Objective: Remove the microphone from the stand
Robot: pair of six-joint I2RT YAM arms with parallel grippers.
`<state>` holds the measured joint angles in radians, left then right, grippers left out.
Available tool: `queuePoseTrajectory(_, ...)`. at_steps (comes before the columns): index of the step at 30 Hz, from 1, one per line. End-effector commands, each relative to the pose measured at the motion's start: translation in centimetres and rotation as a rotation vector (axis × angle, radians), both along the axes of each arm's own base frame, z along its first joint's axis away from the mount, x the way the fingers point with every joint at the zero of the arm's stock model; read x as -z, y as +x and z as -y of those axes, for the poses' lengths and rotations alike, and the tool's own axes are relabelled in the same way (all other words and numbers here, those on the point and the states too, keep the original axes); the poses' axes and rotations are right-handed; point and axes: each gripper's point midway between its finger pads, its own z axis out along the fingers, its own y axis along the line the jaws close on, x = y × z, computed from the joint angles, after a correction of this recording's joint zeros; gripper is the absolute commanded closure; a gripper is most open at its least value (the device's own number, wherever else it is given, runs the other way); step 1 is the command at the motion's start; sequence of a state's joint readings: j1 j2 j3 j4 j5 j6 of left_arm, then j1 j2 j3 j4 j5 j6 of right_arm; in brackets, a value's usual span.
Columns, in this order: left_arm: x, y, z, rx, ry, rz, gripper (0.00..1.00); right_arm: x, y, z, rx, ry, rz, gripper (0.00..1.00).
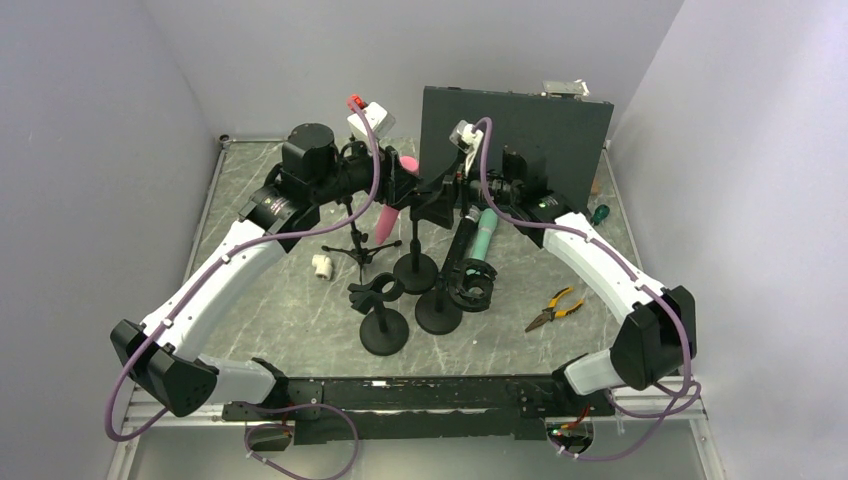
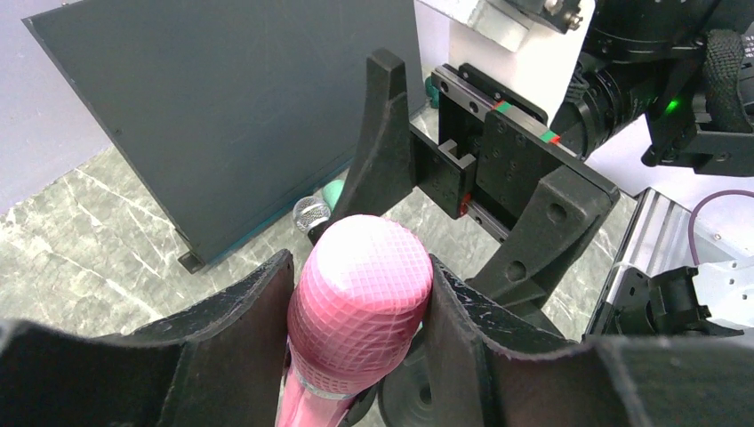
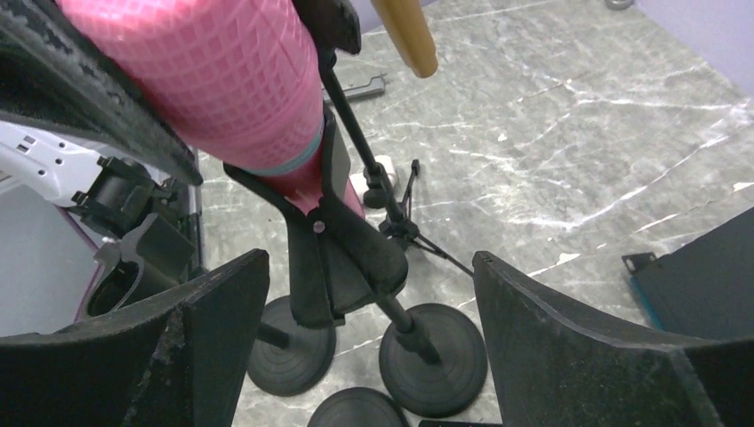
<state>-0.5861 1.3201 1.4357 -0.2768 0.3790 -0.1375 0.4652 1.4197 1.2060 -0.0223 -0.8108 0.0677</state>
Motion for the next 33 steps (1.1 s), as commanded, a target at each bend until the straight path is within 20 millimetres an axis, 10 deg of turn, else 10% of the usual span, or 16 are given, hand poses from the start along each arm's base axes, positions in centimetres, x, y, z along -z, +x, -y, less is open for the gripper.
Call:
queuePoseTrajectory(1, -1.3, -0.6, 0.6, 0.049, -0.017, 0.031, 0.76, -2.6, 0.8, -0.4, -0.019, 0.028, 0.098, 0.15)
queuePoseTrajectory(14, -1.1, -0.7, 0.5, 0.053, -0.001, 0.023, 0.97, -1.8, -0.3, -0.7, -0.08, 0.034, 0.082, 0.56)
queuePoseTrajectory(18, -1.2, -0.6, 0.5, 0.048, -0.002, 0.019, 1.0, -1.7, -0.2, -0.6, -0.079, 0.026, 0.087, 1.0)
queuePoseTrajectory(33, -6.7, -1.8, -0.3, 0.038, -0.054, 0.078, 1.0, 0.1, 0.5, 0.1, -0.007, -0.006, 0.076, 1.0)
